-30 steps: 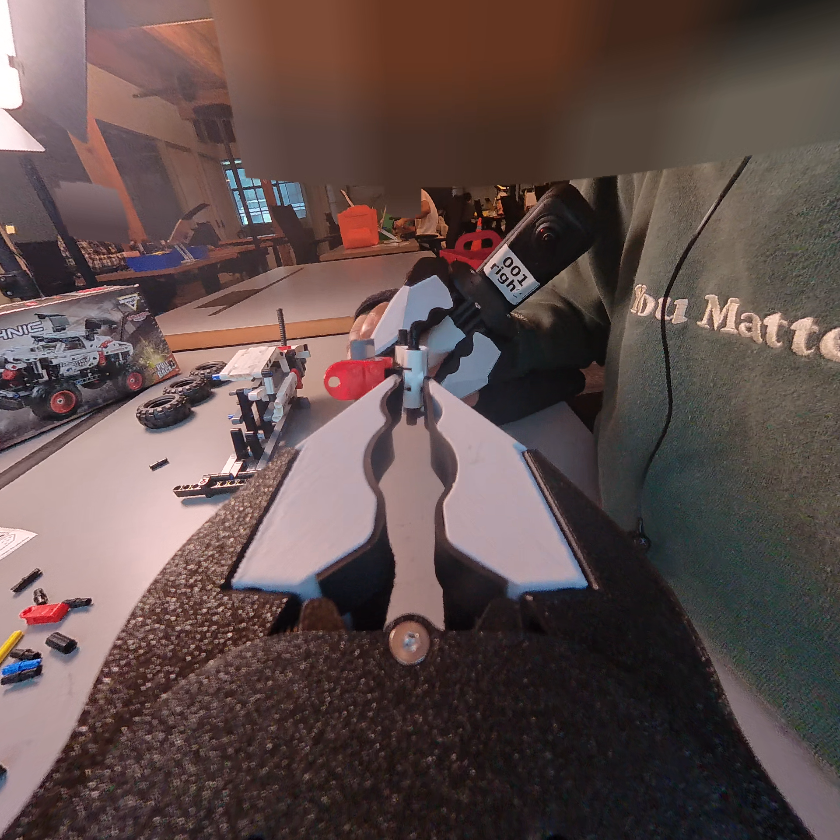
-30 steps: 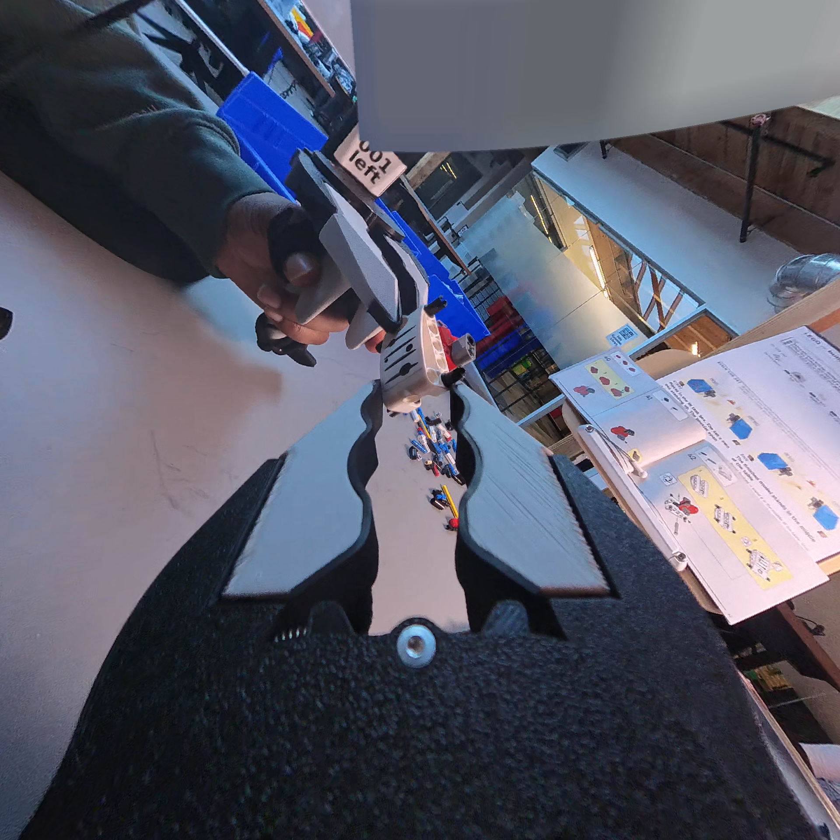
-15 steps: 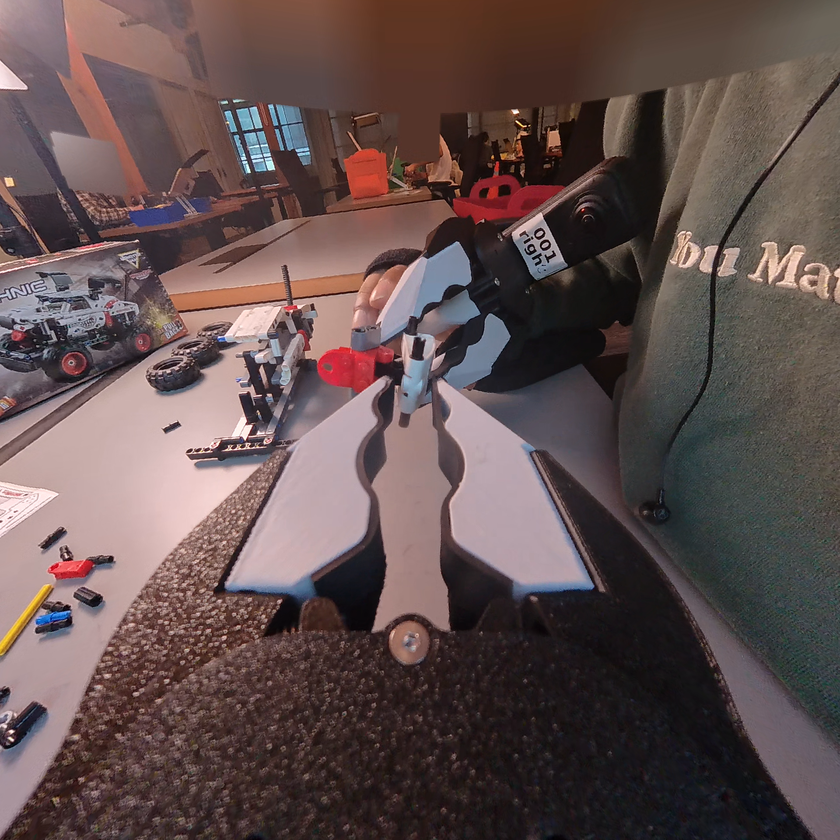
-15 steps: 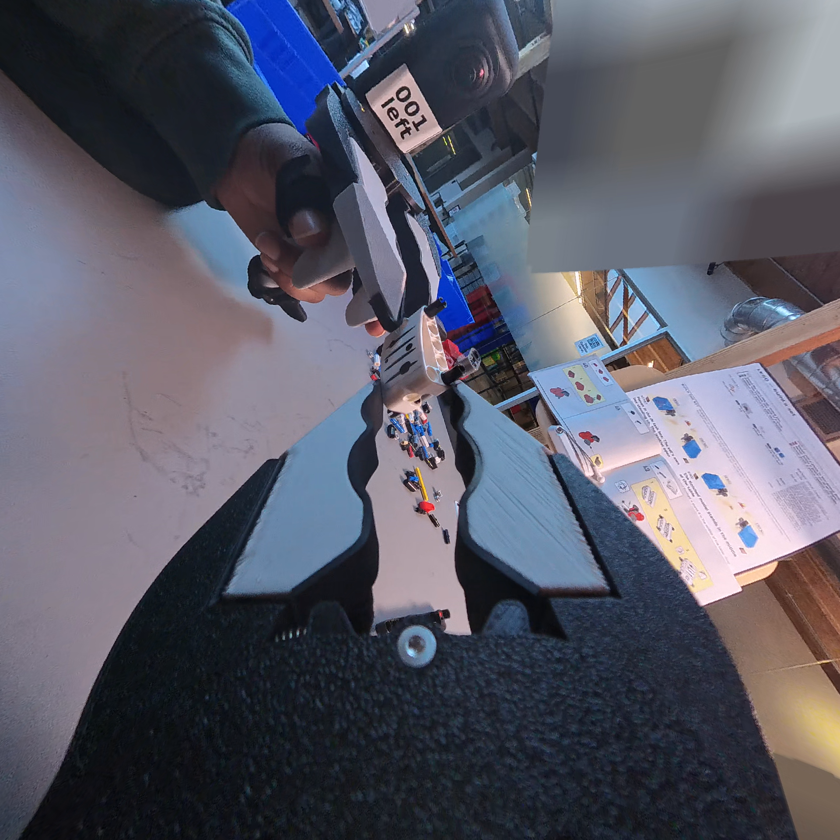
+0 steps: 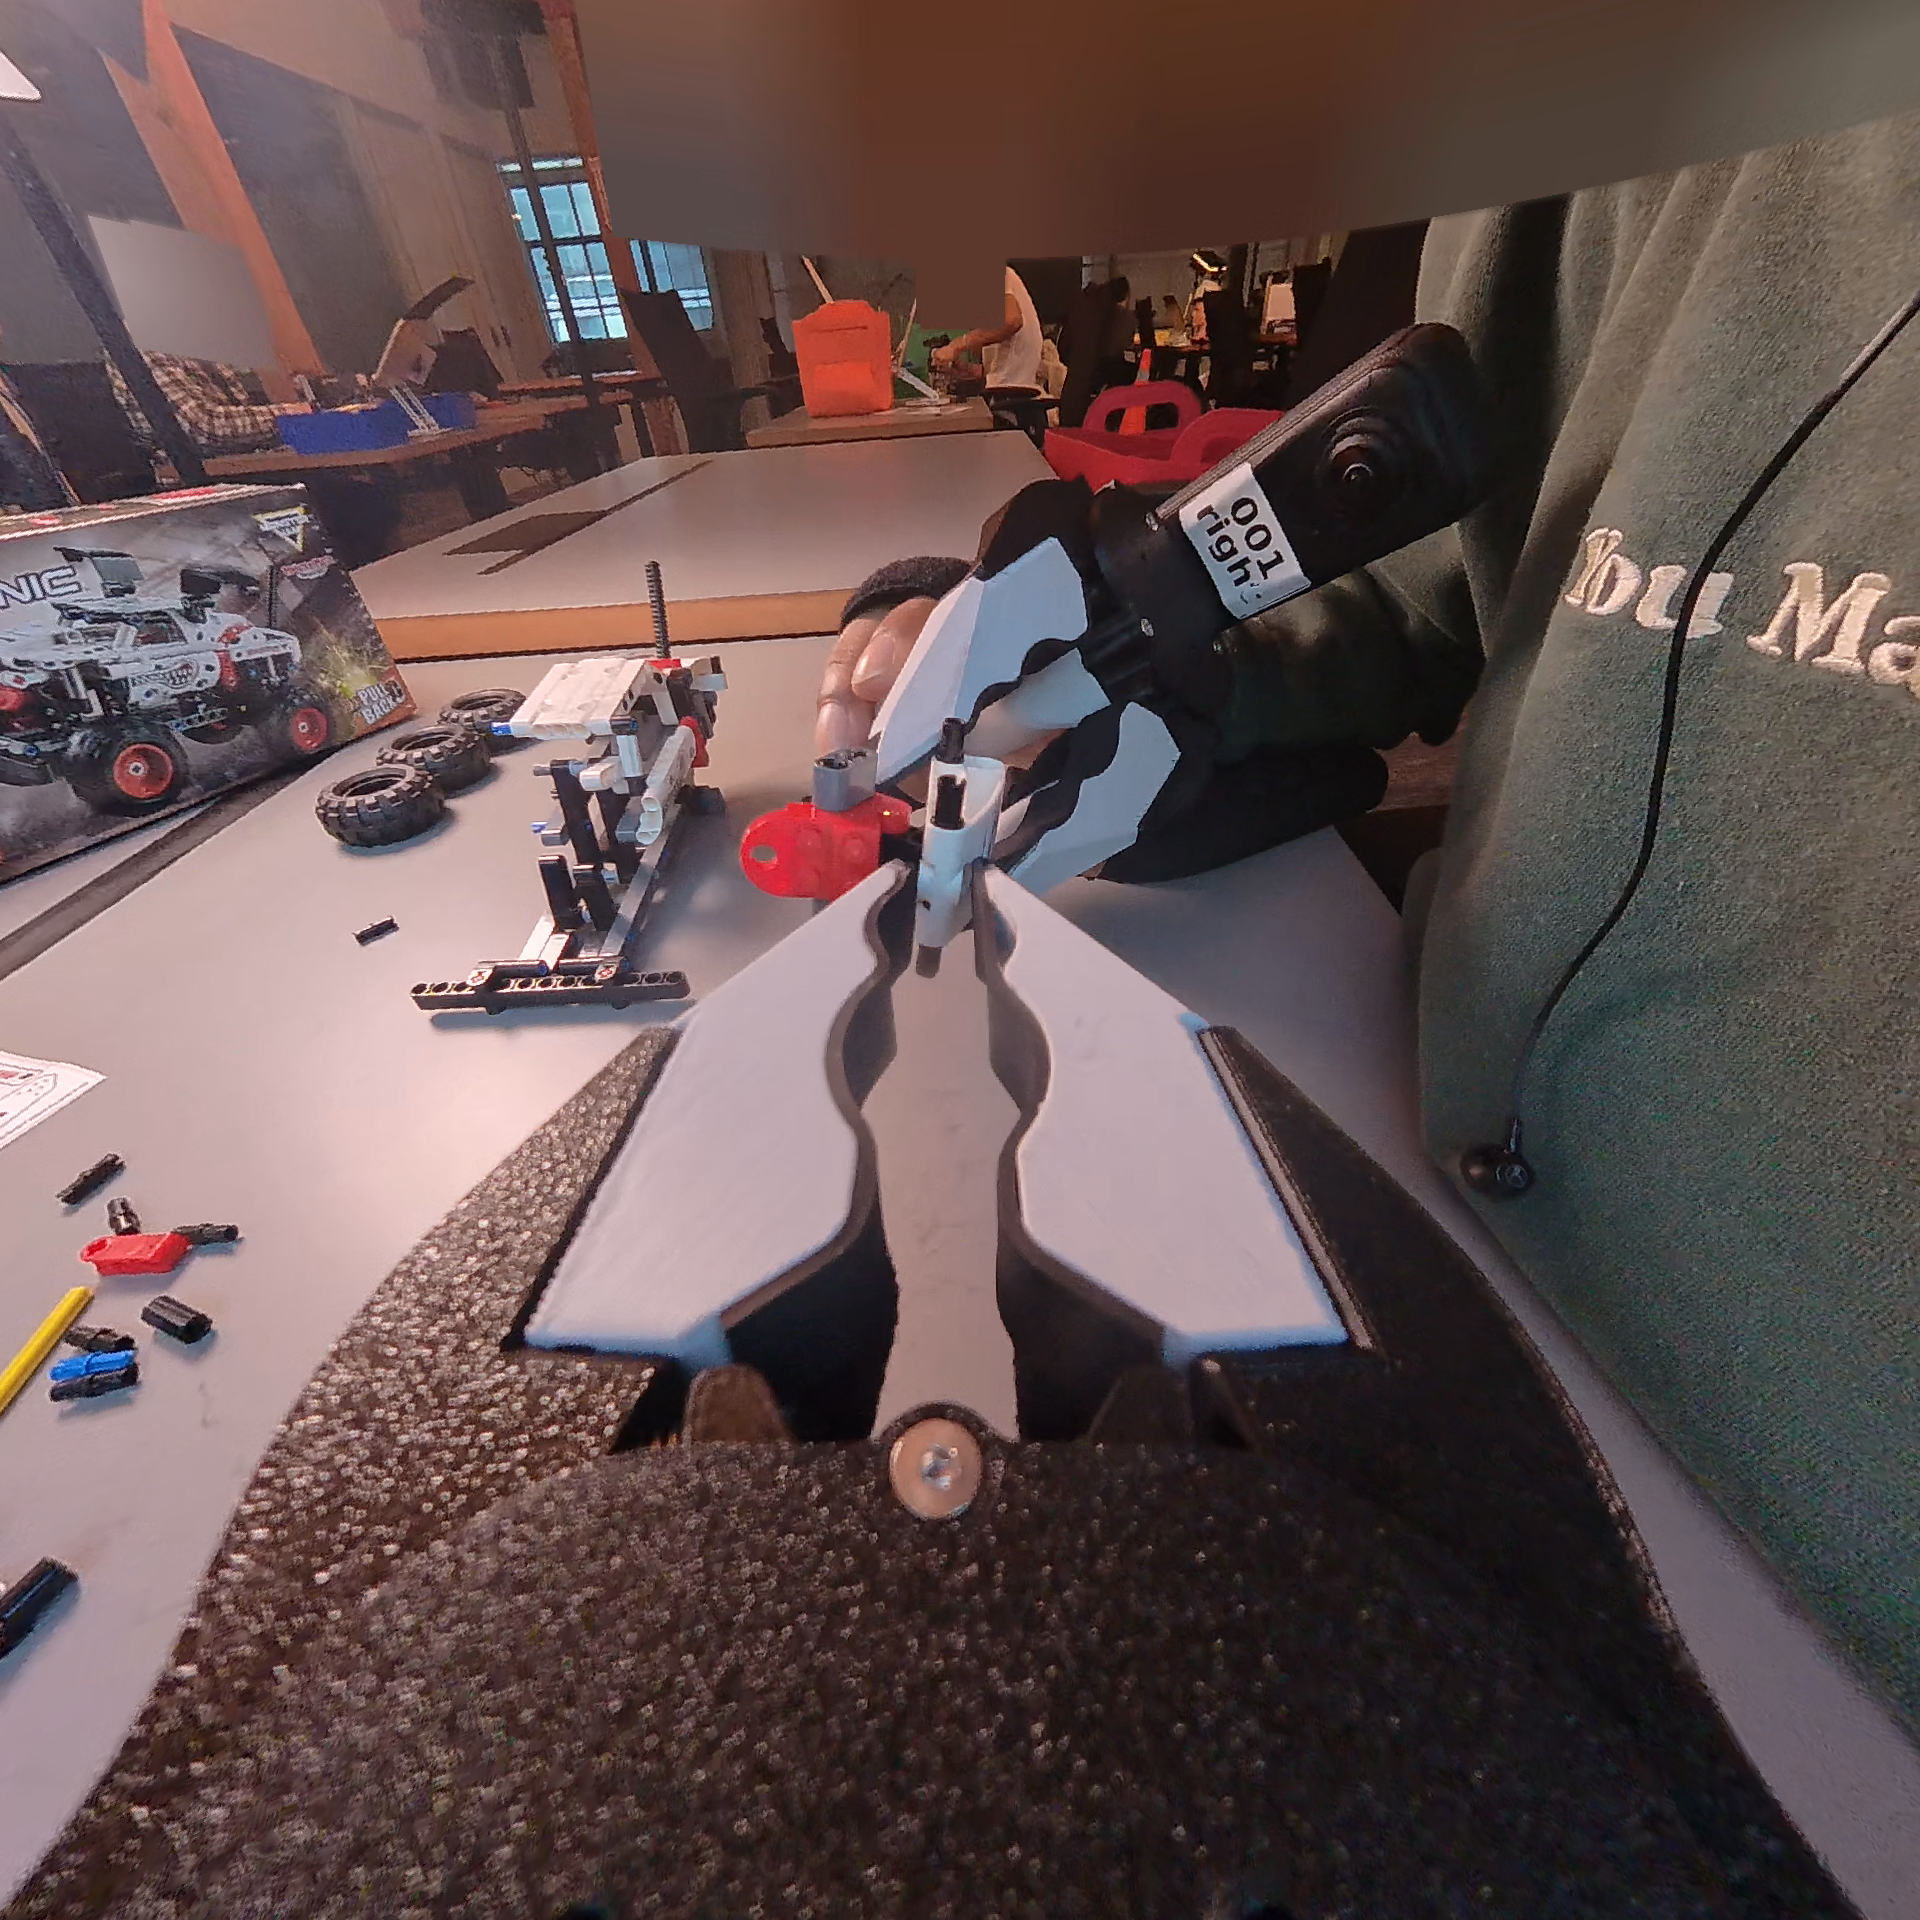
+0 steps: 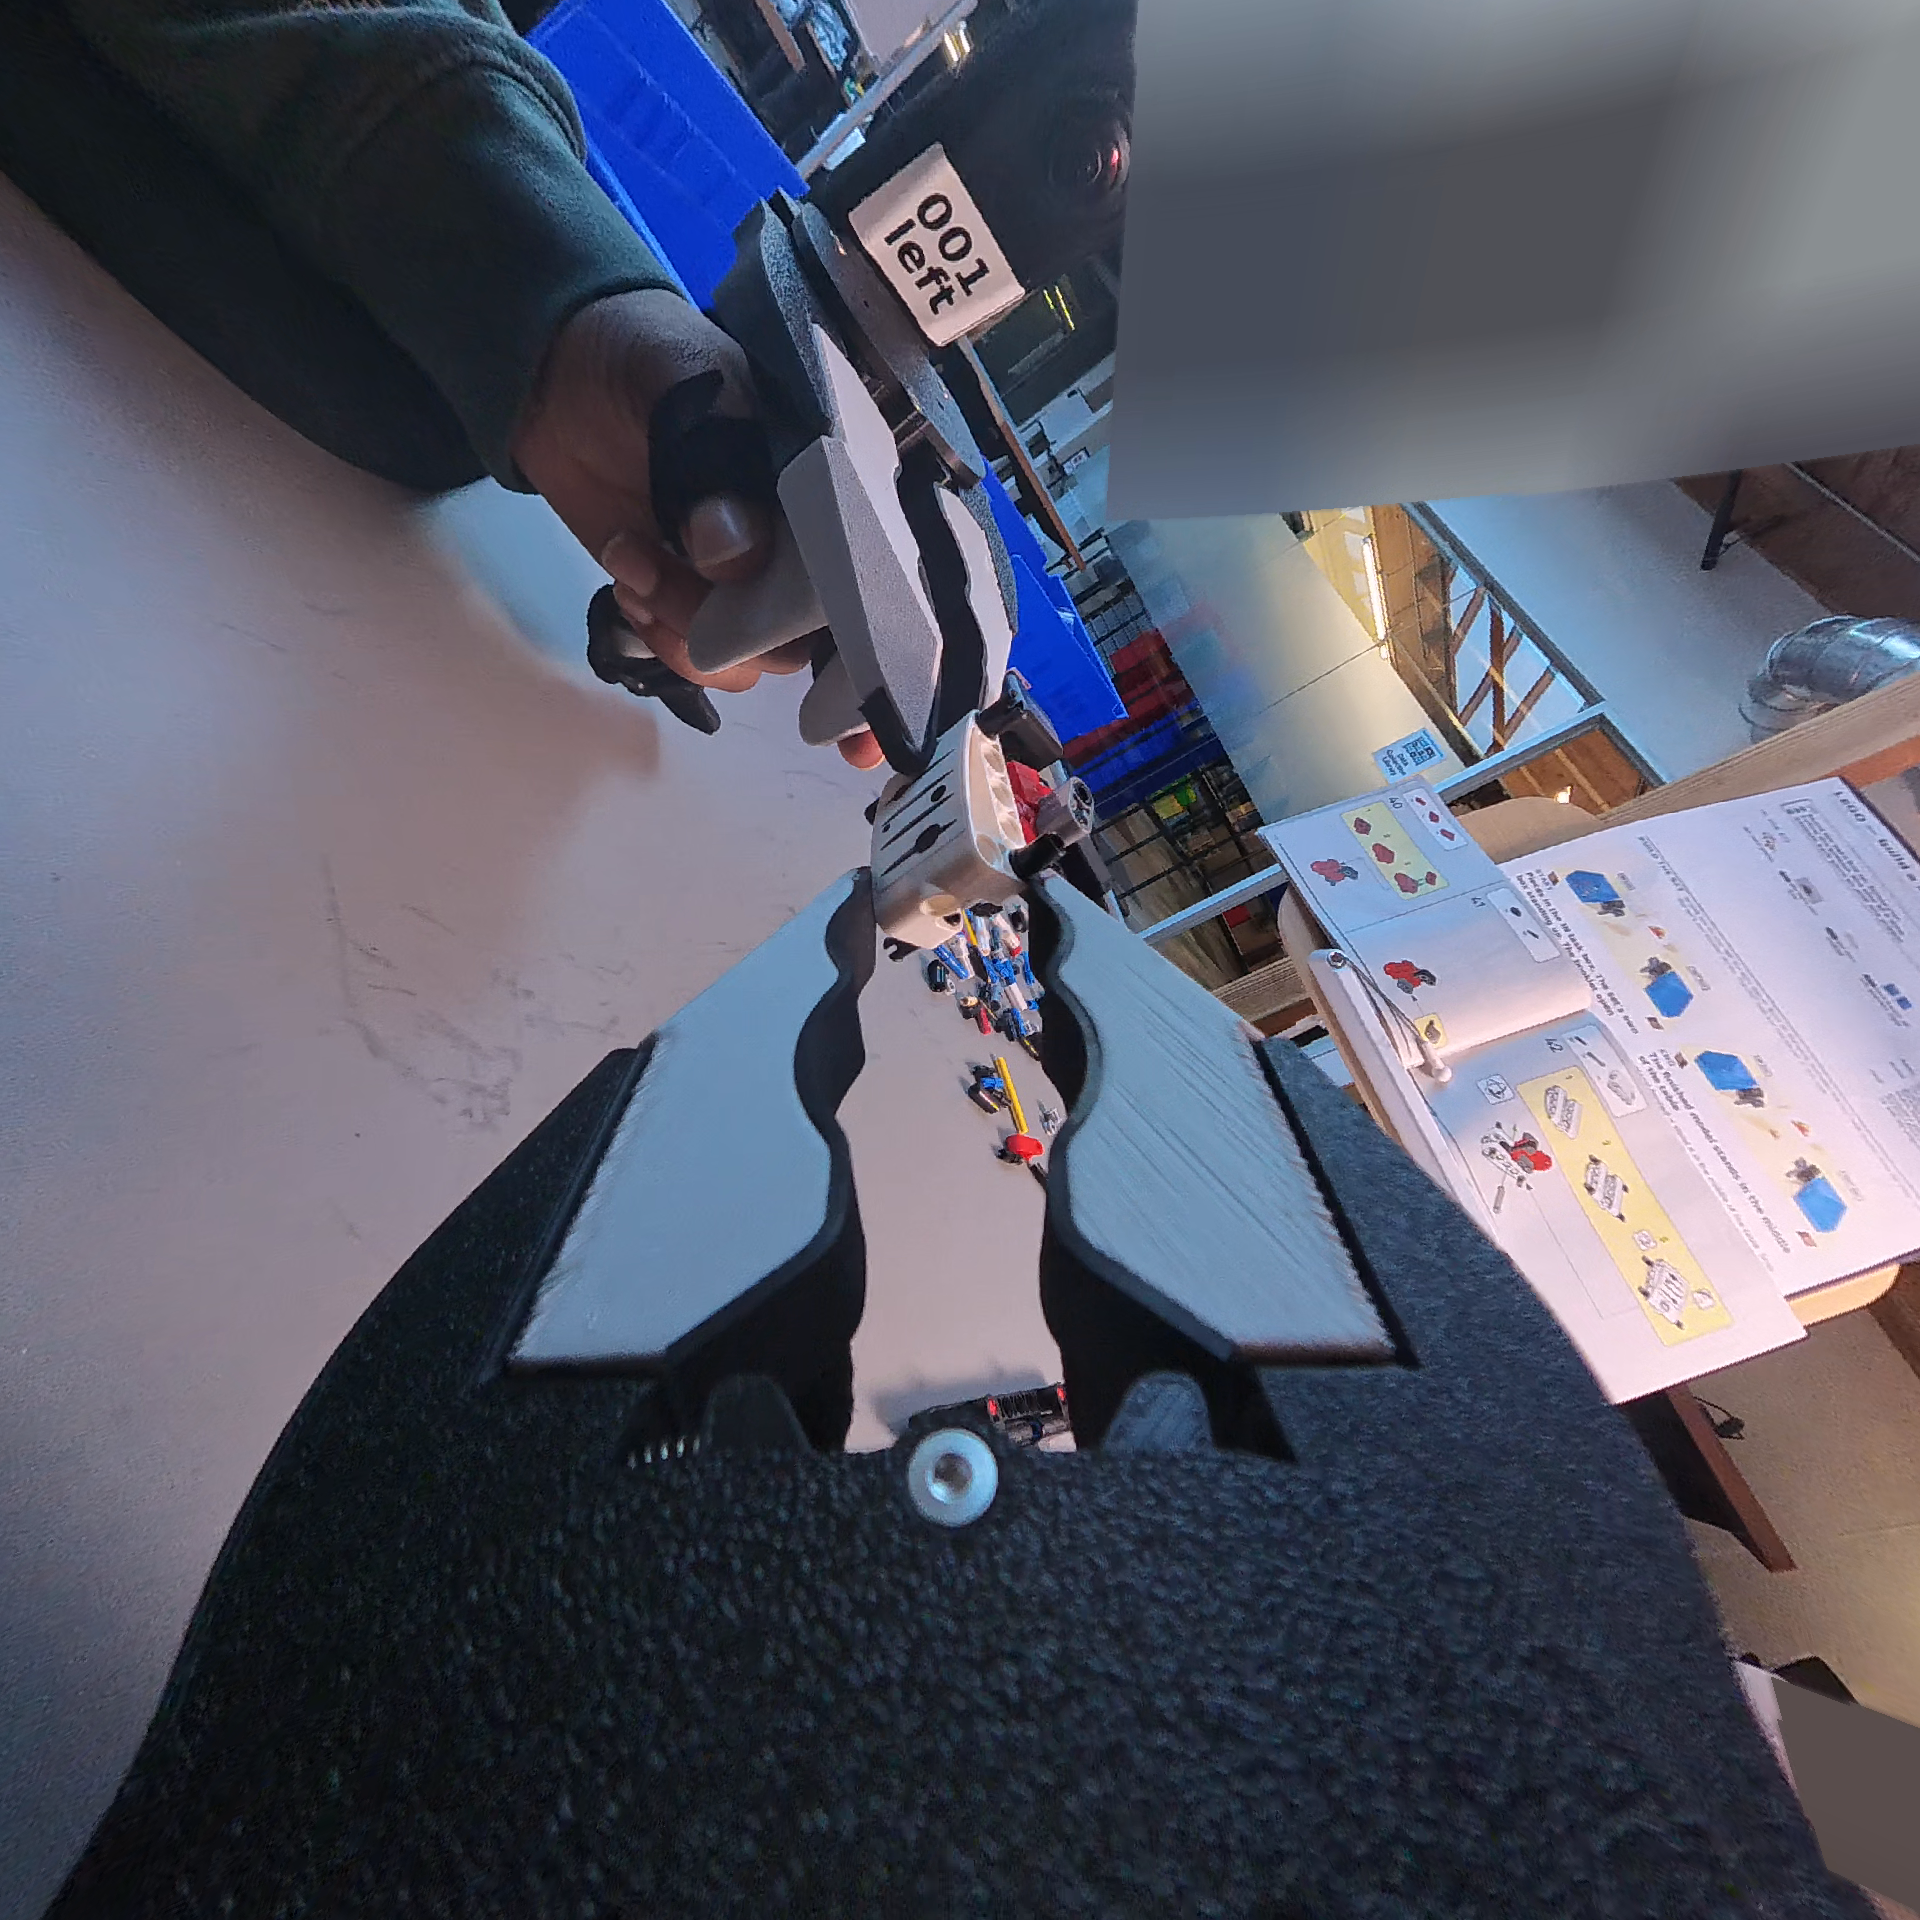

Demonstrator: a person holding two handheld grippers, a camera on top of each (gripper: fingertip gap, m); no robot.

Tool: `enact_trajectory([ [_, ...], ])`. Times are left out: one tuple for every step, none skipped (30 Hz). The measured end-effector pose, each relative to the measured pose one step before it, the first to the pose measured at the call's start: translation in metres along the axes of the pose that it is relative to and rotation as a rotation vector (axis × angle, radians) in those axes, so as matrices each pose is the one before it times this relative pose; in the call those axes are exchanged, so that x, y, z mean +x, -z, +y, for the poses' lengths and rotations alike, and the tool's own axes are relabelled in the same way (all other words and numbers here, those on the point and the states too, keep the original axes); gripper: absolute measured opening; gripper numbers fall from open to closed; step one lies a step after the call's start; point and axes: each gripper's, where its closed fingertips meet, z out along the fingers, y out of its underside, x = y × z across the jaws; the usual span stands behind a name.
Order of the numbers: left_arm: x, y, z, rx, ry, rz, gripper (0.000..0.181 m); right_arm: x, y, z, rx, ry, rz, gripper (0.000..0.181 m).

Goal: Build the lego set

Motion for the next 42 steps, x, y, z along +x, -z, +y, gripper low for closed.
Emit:
enact_trajectory([
  [0.00011,-0.00007,0.00021,-0.0002,-0.0009,-0.0003,0.010,0.00000,0.00006,0.00007,0.0007,0.0014,0.0003,0.029],
  [0.00025,0.00000,-0.00019,0.0020,-0.0026,0.0000,0.010,0.00011,0.00013,-0.00027,0.0030,0.0005,0.0008,0.029],
  [0.00026,-0.00003,-0.00012,0.0014,-0.0012,-0.0001,0.010,-0.00002,-0.00003,-0.00010,0.0009,-0.0014,-0.0004,0.029],
  [-0.00001,0.00006,-0.00003,0.0010,0.0007,-0.0005,0.010,0.00005,-0.00006,0.00009,0.0005,0.0024,0.0009,0.029],
  [-0.00001,0.00000,0.00022,-0.0001,0.0011,-0.0007,0.010,-0.00005,-0.00011,0.00025,-0.0006,0.0042,0.0001,0.029],
  [-0.00009,-0.00004,0.00028,-0.0007,-0.0001,-0.0012,0.010,-0.00005,-0.00006,0.00026,-0.0003,0.0012,-0.0003,0.029],
  [-0.00001,-0.00008,-0.00004,0.0002,-0.0007,-0.0012,0.011,0.00010,-0.00012,0.00028,-0.0007,0.0001,0.0005,0.029],
  [0.00041,-0.00015,-0.00029,0.0012,-0.0002,0.0016,0.012,0.00001,0.00000,-0.00003,0.0007,0.0037,0.0005,0.029],
  [0.00051,-0.00008,-0.00029,0.0013,0.0000,0.0027,0.013,-0.00002,-0.00007,-0.00018,0.0004,0.0057,0.0010,0.029],
  [0.00002,-0.00011,-0.00008,-0.0004,-0.0009,-0.0013,0.014,0.00020,-0.00018,0.00001,-0.0013,0.0051,0.0030,0.029],
  [-0.00031,0.00000,0.00014,-0.0019,-0.0018,-0.0023,0.014,0.00011,-0.00015,0.00034,-0.0017,0.0034,0.0019,0.029],
  [-0.00014,0.00016,0.00021,-0.0022,-0.0009,-0.0005,0.014,-0.00013,-0.00022,0.00023,-0.0006,-0.0012,-0.0011,0.029],
  [-0.00011,0.00009,0.00032,-0.0023,0.0004,-0.0005,0.014,-0.00014,-0.00018,0.00056,-0.0016,-0.0021,-0.0016,0.029],
  [-0.00017,-0.00005,0.00030,-0.0023,-0.0006,-0.0015,0.014,0.00003,-0.00017,0.00042,-0.0018,0.0021,-0.0001,0.029],
  [-0.00007,0.00002,0.00016,-0.0021,-0.0015,-0.0017,0.014,0.00001,-0.00012,0.00062,-0.0030,0.0038,0.0005,0.029],
  [-0.00015,-0.00009,0.00033,-0.0026,-0.0009,-0.0017,0.014,-0.00016,-0.00026,0.00077,-0.0038,0.0025,-0.0003,0.029],
  [-0.00013,-0.00005,0.00030,-0.0023,0.0006,-0.0018,0.014,-0.00016,-0.00017,0.00099,-0.0048,0.0017,-0.0003,0.029],
  [0.00000,-0.00013,0.00026,-0.0013,0.0015,-0.0004,0.014,-0.00007,-0.00018,0.00075,-0.0033,0.0029,-0.0002,0.029],
  [0.00022,-0.00001,-0.00013,0.0002,0.0014,0.0009,0.014,0.00005,0.00007,0.00033,-0.0004,0.0012,0.0003,0.029],
  [0.00016,0.00003,-0.00019,0.0015,0.0021,0.0011,0.015,0.00010,0.00001,-0.00004,-0.0001,0.0001,0.0001,0.029],
  [0.00005,0.00002,-0.00018,0.0016,0.0042,0.0013,0.015,-0.00001,-0.00012,0.00015,-0.0006,-0.0009,-0.0008,0.029],
  [-0.00017,-0.00006,0.00031,-0.0006,0.0053,0.0006,0.015,-0.00034,-0.00020,0.00058,-0.0028,0.0003,-0.0020,0.029],
  [-0.00037,-0.00015,0.00091,-0.0044,0.0049,-0.0012,0.015,-0.00057,-0.00035,0.00122,-0.0057,0.0035,-0.0023,0.029],
  [-0.00079,-0.00030,0.00151,-0.0083,0.0023,-0.0041,0.015,-0.00073,-0.00035,0.00150,-0.0072,0.0032,-0.0028,0.029],
  [-0.00048,-0.00039,0.00144,-0.0088,0.0000,-0.0037,0.015,-0.00086,-0.00023,0.00129,-0.0044,0.0006,-0.0048,0.028],
  [-0.00019,-0.00016,0.00135,-0.0073,0.0003,-0.0013,0.015,-0.00085,-0.00013,0.00080,-0.0027,-0.0020,-0.0055,0.028],
  [-0.00032,-0.00021,0.00118,-0.0066,0.0026,-0.0003,0.015,-0.00066,-0.00032,0.00101,-0.0036,-0.0033,-0.0050,0.028],
  [-0.00045,-0.00008,0.00121,-0.0067,0.0051,-0.0004,0.015,-0.00076,-0.00035,0.00122,-0.0046,-0.0035,-0.0051,0.029],
  [-0.00085,-0.00024,0.00171,-0.0090,0.0082,-0.0009,0.014,-0.00119,-0.00065,0.00196,-0.0075,-0.0072,-0.0085,0.029],
  [-0.00123,-0.00043,0.00242,-0.0115,0.0144,-0.0009,0.014,-0.00130,-0.00073,0.00265,-0.0096,-0.0083,-0.0092,0.029],
  [-0.00238,-0.00052,0.00312,-0.0140,0.0265,-0.0022,0.012,-0.00095,-0.00067,0.00289,-0.0100,-0.0050,-0.0059,0.029],
  [-0.00194,-0.00038,0.00245,-0.0105,0.0317,0.0027,0.011,-0.00079,-0.00070,0.00211,-0.0049,-0.0082,-0.0070,0.029],
  [-0.00128,-0.00009,0.00079,-0.0035,0.0248,0.0047,0.010,0.00023,-0.00062,0.00079,-0.0004,-0.0148,-0.0041,0.029],
  [-0.00093,0.00027,-0.00064,0.0034,0.0137,0.0028,0.010,0.00132,-0.00043,-0.00010,0.0014,-0.0081,0.0011,0.029],
  [-0.00085,0.00039,-0.00132,0.0068,0.0077,0.0002,0.010,0.00168,-0.00029,-0.00024,-0.0005,0.0018,0.0051,0.029],
  [-0.00047,0.00032,-0.00094,0.0040,0.0045,0.0004,0.010,0.00077,-0.00031,-0.00019,-0.0006,0.0053,0.0029,0.029],
  [-0.00010,0.00028,-0.00036,0.0014,0.0018,0.0009,0.010,0.00024,-0.00018,-0.00019,0.0009,0.0005,0.0016,0.029],
  [-0.00039,0.00009,-0.00011,0.0003,0.0078,-0.0006,0.010,0.00028,-0.00025,0.00053,-0.0020,-0.0039,0.0014,0.029],
  [-0.00123,-0.00031,0.00002,-0.0001,0.0224,-0.0023,0.010,0.00075,-0.00048,0.00166,-0.0065,-0.0090,0.0014,0.029],
  [-0.00156,-0.00039,-0.00043,0.0044,0.0339,0.0007,0.010,0.00200,-0.00063,0.00120,-0.0021,-0.0197,0.0061,0.030],
  [-0.00192,-0.00051,-0.00195,0.0126,0.0482,0.0028,0.010,0.00330,-0.00075,0.00088,-0.0021,-0.0271,0.0096,0.031],
  [-0.00242,0.00007,-0.00335,0.0196,0.0533,0.0026,0.010,0.00452,0.00010,-0.00074,0.0057,-0.0205,0.0145,0.034],
])
